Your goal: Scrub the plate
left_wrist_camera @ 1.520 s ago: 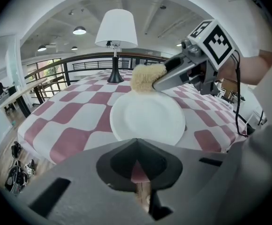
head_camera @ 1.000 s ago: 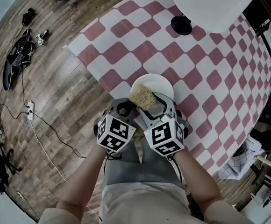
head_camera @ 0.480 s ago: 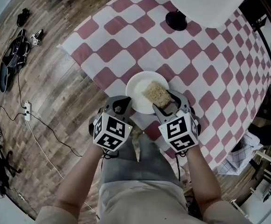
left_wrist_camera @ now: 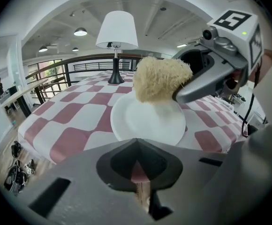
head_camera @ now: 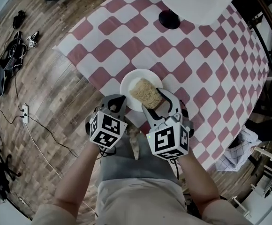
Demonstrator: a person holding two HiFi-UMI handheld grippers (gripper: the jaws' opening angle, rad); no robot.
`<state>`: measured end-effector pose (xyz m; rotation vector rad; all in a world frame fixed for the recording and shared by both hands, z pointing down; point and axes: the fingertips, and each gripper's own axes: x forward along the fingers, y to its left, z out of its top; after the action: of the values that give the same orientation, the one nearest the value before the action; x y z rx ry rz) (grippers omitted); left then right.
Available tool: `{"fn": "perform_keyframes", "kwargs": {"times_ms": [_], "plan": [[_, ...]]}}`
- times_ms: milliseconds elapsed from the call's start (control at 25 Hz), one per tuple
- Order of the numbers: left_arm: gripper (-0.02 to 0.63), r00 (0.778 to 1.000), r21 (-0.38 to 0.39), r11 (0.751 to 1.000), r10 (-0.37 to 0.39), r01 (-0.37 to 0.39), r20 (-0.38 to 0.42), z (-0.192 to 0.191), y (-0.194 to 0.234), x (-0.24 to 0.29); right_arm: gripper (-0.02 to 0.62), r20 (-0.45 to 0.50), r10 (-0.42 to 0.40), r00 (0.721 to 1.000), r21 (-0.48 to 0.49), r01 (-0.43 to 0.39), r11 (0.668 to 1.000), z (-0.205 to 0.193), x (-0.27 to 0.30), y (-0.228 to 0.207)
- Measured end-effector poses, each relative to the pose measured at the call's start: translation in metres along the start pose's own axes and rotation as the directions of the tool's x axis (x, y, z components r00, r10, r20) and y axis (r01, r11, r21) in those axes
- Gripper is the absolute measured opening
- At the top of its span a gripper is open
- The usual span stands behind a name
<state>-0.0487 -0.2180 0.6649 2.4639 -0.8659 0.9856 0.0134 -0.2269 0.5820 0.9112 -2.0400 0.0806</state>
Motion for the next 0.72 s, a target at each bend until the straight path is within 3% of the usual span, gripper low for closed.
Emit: {"fn": "perform_keyframes", "kwargs": {"times_ms": [80,200,480,720], "plan": [[0.014,1.0,-0.005,1.0,0.002,-0.002,-0.007,-0.001,0.0,0.0,0.254,-0.059,0.047,0.997,-0.02,-0.049,0.999,-0.007,0.01,0.025],[0.014,1.0,-0.006,1.0,0.004,-0.004,-0.016,0.0,-0.001,0.0,0.253,-0.139,0.036,0.99,-0.027,-0.04,0.999,-0.022,0.022,0.043],[0.014,1.0,-0.013,1.0,0.007,-0.007,-0.019,0.001,0.0,0.0,0.244,-0.182,0.071,0.981,0.001,-0.072,0.997,-0.039,0.03,0.044],[0.014,1.0,-0.032,0.999,0.013,-0.013,-0.023,0.001,0.0,0.002,0.242,-0.213,0.09,0.973,-0.089,-0.111,0.99,-0.06,0.018,0.038]]}}
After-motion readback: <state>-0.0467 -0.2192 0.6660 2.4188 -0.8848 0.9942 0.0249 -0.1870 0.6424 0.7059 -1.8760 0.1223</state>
